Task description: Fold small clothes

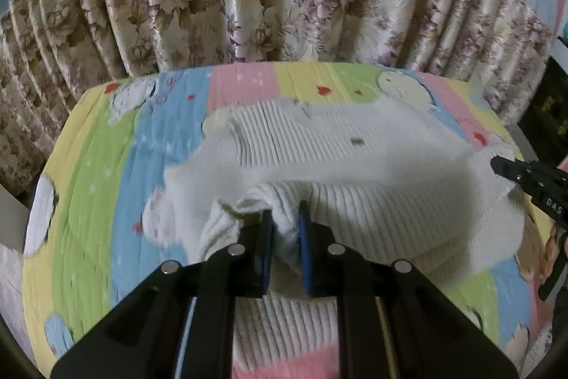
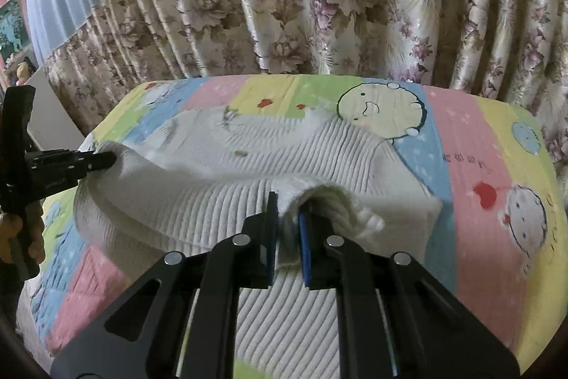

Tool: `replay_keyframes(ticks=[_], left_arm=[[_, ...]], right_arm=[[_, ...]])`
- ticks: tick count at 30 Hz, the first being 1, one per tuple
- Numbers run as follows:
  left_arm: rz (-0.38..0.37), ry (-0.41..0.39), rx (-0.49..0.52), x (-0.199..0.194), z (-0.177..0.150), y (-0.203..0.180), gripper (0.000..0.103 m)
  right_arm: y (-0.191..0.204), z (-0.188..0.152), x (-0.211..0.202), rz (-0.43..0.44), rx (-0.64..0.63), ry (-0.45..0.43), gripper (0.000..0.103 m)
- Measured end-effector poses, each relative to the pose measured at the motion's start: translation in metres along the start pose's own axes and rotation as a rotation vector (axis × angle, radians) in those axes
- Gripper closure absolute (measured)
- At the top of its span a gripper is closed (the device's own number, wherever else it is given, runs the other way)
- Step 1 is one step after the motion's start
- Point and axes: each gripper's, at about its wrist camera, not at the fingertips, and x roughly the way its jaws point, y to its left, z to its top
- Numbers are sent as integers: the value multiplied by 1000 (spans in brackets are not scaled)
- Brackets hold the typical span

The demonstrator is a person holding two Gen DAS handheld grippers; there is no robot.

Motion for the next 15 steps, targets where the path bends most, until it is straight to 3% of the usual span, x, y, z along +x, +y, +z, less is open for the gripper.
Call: replay_keyframes(ticks=[5, 10, 13, 14, 15], left_arm=[[11, 38, 22, 35, 20, 4, 89], [25, 100, 63, 66, 20, 4, 89], [-2, 113, 35, 71, 20, 11, 85], [-14, 113, 26, 70, 20, 13, 82], [-34, 115, 10, 67, 21, 17, 74]], right_arm=[[-20, 7, 37, -13, 18, 63, 92], [-32, 4, 60, 1, 57, 115, 91], [-36, 4, 57, 41, 92, 116, 85], [-38, 5, 53, 62, 109, 110, 79], [-41, 6, 48, 95, 134, 101, 73]])
